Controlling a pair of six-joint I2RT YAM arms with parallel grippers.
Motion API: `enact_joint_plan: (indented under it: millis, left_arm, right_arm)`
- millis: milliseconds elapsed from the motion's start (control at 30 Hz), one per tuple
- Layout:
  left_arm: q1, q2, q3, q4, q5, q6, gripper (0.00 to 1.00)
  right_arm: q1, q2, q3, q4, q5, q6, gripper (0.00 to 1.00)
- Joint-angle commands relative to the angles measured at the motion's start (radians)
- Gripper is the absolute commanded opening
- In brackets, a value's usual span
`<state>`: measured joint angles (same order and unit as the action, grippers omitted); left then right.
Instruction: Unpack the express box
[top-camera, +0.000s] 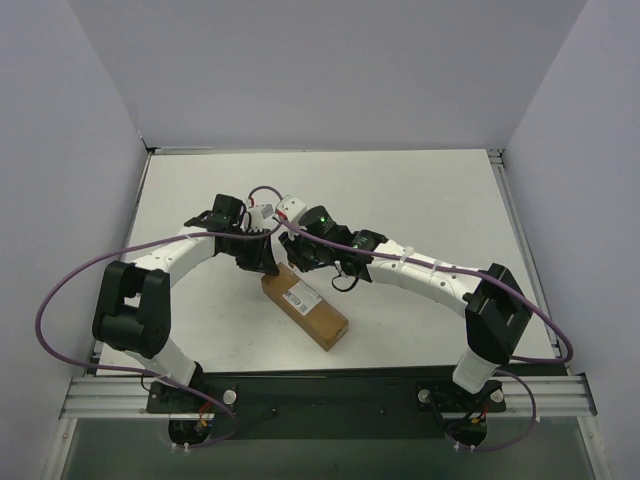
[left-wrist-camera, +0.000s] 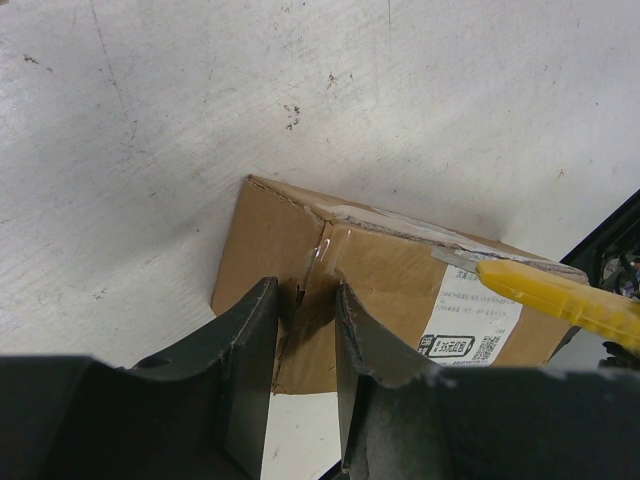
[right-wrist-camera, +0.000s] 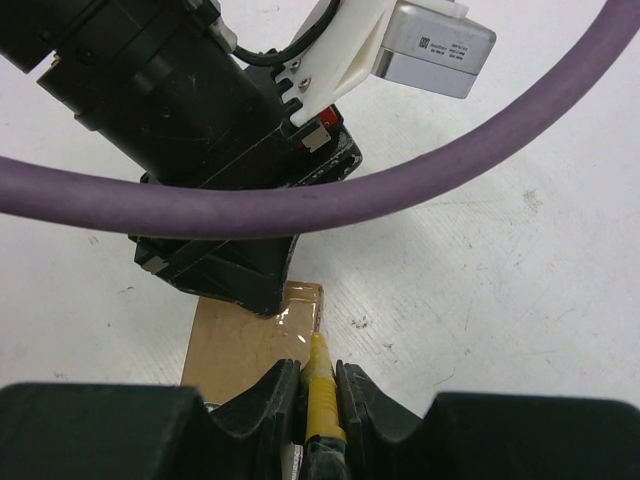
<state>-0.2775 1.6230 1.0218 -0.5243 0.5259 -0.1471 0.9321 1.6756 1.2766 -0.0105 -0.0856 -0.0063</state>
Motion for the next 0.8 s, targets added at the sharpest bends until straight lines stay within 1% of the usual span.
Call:
enact_joint_plan:
  millis: [0,133,167,767]
  left_arm:
    - [-0.023,0.058,-0.069,-0.062,-0.167,0.035,0.34]
    - [-0.022,0.058,-0.071,-0.062,-0.165,0.034,0.34]
    - [-0.022,0.057,-0.069,-0.060,-0.165,0.034,0.34]
    - [-0.014,0.055,-0.081,-0.048,-0.164,0.027,0.34]
  right_arm:
    - [0.008,-0.022,0.006,0.015,-0.002,0.032,0.00]
    - [0.008,-0.014,0.004,0.015,-0.003,0.037,0.00]
    - [0.008,-0.011,0.006,-0.011,-0.003,0.037,0.00]
    - [0.019,-0.010,-0.013,-0.013,0.012,0.023,0.00]
